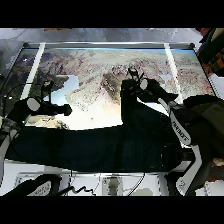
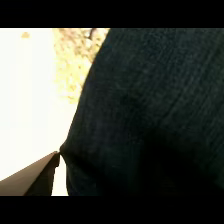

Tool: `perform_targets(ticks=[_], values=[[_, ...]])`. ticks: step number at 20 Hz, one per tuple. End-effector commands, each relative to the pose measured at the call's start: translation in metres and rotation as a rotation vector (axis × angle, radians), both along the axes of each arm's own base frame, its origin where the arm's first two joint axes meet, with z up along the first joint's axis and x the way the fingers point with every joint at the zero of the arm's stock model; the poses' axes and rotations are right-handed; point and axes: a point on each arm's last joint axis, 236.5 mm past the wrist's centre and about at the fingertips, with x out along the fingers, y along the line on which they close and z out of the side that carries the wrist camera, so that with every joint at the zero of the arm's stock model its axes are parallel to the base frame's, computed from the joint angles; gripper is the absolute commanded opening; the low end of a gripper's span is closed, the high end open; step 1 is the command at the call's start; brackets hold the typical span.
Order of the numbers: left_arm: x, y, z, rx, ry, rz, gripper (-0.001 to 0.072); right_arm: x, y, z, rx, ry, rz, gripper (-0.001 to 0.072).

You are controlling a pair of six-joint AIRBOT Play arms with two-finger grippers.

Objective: Fold the clothes and pants, and hang the long-sleeved shirts on hangers.

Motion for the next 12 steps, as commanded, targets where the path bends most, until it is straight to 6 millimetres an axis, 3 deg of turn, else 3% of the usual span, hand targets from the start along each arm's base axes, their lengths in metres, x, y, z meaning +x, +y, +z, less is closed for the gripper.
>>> perform_targets(ticks=[1,2,3,4,6,8,10,12], values=[[0.0,0.0,0.0,0.0,-0.001,-0.001,0.0689,-0.004,-0.006,-0.028,-0.093,0.064,0.053,0.0493],[0.0,0.0,0.0,0.0,-0.001,-0.001,0.0689,0.0,-0.007,-0.027,-0.099,0.048,0.051,0.0328],[0.0,0.0,0.0,0.0,-0.001,-0.001,0.0689,0.004,-0.007,-0.024,-0.103,0.03,0.05,0.0097],[0.0,0.0,0.0,0.0,-0.001,-0.001,0.0689,0.008,-0.007,-0.019,-0.103,0.018,0.051,0.0028],[0.0,0.0,0.0,0.0,-0.001,-0.001,0.0689,0.009,-0.005,0.003,-0.102,0.014,0.066,0.0028],[0.0,-0.001,0.0,-0.001,-0.001,-0.001,0.0689,0.005,-0.007,0.038,-0.122,-0.001,0.112,0.0027],[0.0,-0.001,0.0,-0.004,-0.001,-0.001,0.0689,0.0,-0.009,0.086,-0.119,-0.05,0.138,0.0027],[0.001,-0.008,0.003,-0.045,0.0,0.012,0.0689,-0.018,-0.009,0.136,-0.112,-0.089,0.189,0.0027]])
